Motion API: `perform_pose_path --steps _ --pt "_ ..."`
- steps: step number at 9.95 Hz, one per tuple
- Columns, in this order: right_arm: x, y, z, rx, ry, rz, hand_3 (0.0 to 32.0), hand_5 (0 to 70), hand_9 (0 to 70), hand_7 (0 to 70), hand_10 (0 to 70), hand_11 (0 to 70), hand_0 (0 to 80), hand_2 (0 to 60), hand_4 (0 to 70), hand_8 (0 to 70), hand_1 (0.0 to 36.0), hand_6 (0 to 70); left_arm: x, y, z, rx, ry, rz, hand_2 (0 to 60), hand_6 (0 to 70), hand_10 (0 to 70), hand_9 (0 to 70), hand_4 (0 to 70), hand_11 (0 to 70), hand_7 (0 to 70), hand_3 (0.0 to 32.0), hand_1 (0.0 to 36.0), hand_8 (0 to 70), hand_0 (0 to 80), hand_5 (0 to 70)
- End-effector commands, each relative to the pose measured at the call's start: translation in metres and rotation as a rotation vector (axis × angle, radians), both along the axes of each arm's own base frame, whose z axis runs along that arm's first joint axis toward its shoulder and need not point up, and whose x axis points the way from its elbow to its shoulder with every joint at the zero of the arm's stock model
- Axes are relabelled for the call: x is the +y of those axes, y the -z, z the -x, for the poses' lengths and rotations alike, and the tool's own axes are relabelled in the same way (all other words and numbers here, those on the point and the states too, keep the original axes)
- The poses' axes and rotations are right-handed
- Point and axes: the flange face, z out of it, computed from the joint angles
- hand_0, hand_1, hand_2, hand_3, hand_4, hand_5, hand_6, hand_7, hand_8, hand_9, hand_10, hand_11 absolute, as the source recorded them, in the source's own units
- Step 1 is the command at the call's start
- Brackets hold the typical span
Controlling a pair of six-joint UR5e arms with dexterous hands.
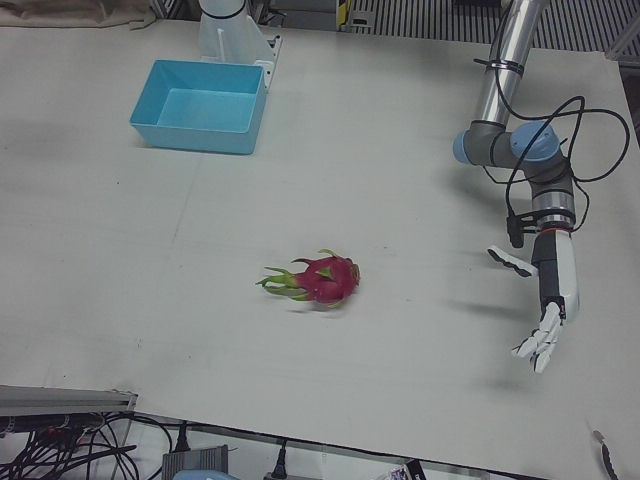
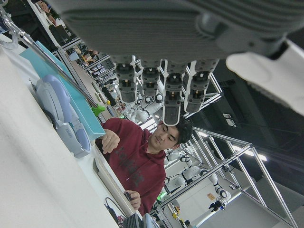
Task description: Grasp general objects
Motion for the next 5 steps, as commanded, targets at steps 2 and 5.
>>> perform_pose_path --steps 2,5 --pt "0.0002 -0.0001 -0.0001 0.001 0.0 0.0 0.0 0.0 0.0 0.0 0.0 0.0 0.0 0.0 0.0 0.0 0.0 0.0 0.0 0.0 0.0 0.0 0.0 0.0 0.0 24.7 11.3 8.3 15.2 16.0 26.5 0.0 0.0 16.8 37.4 13.8" --pt "0.0011 -0.0052 0.0006 -0.006 0.0 0.01 0.0 0.0 0.0 0.0 0.0 0.0 0.0 0.0 0.0 0.0 0.0 0.0 -0.0004 0.0009 -0.0002 0.003 0.0 -0.003 0.0 25.0 11.3 8.4 15.8 15.9 26.8 0.0 0.0 16.7 37.6 14.0"
